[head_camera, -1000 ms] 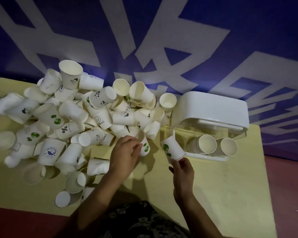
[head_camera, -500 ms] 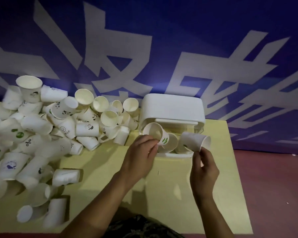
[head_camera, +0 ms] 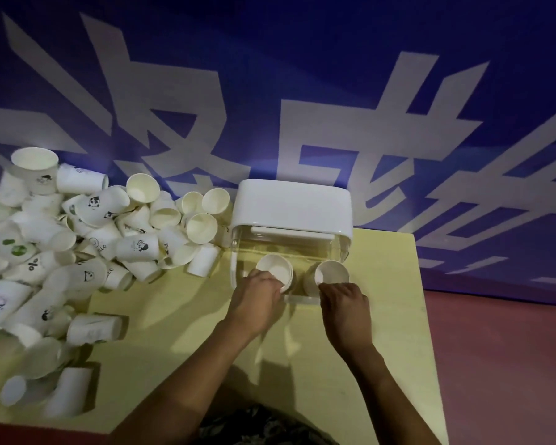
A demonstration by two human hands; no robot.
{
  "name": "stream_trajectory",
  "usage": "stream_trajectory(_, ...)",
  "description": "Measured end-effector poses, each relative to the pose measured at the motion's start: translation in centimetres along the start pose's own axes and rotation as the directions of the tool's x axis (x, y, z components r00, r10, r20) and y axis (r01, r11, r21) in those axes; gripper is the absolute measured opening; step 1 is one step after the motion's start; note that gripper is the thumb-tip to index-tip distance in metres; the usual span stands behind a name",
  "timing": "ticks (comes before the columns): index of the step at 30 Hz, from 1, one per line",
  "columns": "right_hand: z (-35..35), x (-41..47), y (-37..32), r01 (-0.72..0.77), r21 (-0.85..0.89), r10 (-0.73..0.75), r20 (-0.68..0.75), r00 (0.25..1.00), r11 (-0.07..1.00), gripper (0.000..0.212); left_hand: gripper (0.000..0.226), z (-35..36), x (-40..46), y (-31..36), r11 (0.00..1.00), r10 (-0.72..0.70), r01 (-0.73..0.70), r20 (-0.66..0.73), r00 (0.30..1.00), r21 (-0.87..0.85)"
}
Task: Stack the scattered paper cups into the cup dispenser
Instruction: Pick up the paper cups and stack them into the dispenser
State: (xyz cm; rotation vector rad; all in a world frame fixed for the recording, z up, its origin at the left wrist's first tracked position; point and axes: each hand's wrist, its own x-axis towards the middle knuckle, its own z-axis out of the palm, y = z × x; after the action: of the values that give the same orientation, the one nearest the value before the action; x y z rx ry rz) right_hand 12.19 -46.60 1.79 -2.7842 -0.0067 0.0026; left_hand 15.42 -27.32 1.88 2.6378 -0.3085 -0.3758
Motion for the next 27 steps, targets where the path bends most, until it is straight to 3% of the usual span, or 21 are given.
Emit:
stream_trajectory(4,1.7,0.5,1.4,0.004,0.000,-0.004,0.098,0.995,1.000,0.018,0.031,1.7,0.1,-0.1,0.997,-0.073,0.074,0.002,0.997,-0.025)
stream_trajectory(10,2.7,0.8,2.4,0.018,0.004,-0.018,0.095,0.995,1.000,0.018,0.030,2.5,0.8,0.2,0.995,-0.092,0.091,-0.041,0.995,-0.033)
stream_trajectory(15,2.5,0.3,0.9,0.014,0.114,-0.005,-0.077,0.997,0.993,0.035,0.022,1.1,0.1,-0.2,0.992,-0.068,0.040,-0.243,0.968,-0.119)
stream_trajectory(19,1.7,0.3,-2.4,0.170,0.242,-0.121,-0.204,0.971,0.955,0.030,0.020,-0.9,-1.2,-2.9,0.974,-0.193,0.133,-0.363,0.912,-0.185)
stream_trajectory(23,1.8,1.1,-7.9,0.241,0.385,-0.222,-0.093,0.971,0.891,0.020,0.023,-3.2,-2.3,-7.5,0.936,-0.348,0.296,-0.367,0.863,-0.191)
stream_trajectory(27,3.7,2.6,-13.0,0.181,0.450,-0.258,0.116,0.959,0.874,0.020,0.032,-5.4,-2.9,-12.6,0.895,-0.446,0.404,-0.338,0.829,-0.189)
